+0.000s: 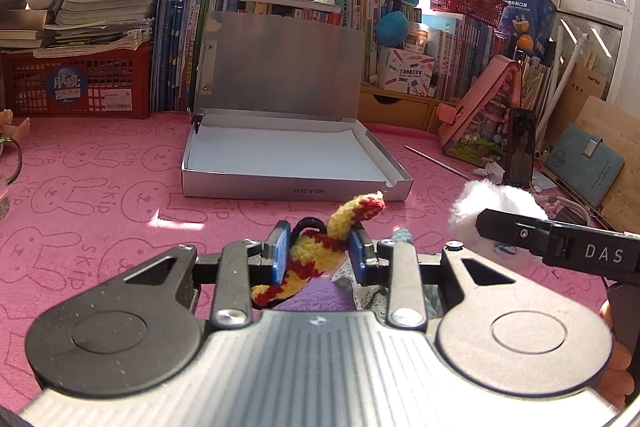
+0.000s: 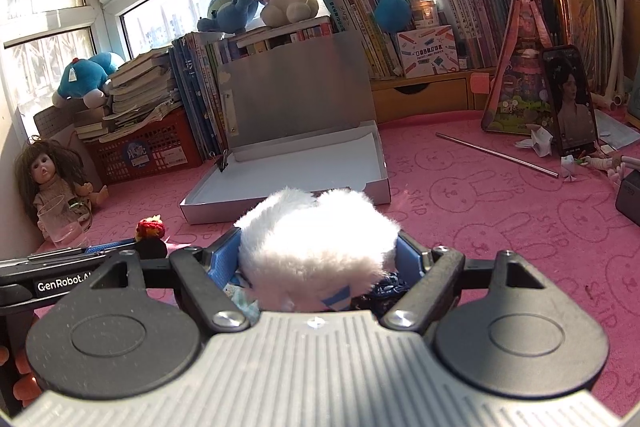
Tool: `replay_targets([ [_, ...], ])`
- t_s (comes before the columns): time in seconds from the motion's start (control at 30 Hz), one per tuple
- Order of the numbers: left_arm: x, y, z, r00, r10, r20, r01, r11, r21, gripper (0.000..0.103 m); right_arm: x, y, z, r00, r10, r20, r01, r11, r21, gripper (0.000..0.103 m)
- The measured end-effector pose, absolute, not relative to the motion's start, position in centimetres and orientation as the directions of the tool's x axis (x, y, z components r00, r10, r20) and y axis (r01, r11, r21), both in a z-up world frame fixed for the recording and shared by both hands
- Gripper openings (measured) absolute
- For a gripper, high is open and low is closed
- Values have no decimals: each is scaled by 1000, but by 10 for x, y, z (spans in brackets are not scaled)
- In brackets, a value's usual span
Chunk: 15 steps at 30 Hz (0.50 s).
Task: Organize objects
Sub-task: 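Carry the white plush with the right tool while the left tool carries the snake to the silver box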
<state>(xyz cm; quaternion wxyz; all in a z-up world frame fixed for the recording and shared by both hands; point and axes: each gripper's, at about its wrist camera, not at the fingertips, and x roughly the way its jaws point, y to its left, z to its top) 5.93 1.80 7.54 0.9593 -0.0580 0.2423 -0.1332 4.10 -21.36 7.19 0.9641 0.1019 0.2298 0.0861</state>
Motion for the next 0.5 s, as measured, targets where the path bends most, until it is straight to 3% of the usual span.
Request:
replay_targets([
  [0.5,103,22,100,850,-301,-433,232,951,-207,36,84,-232,88,855,256,-450,-116,942,314,79],
])
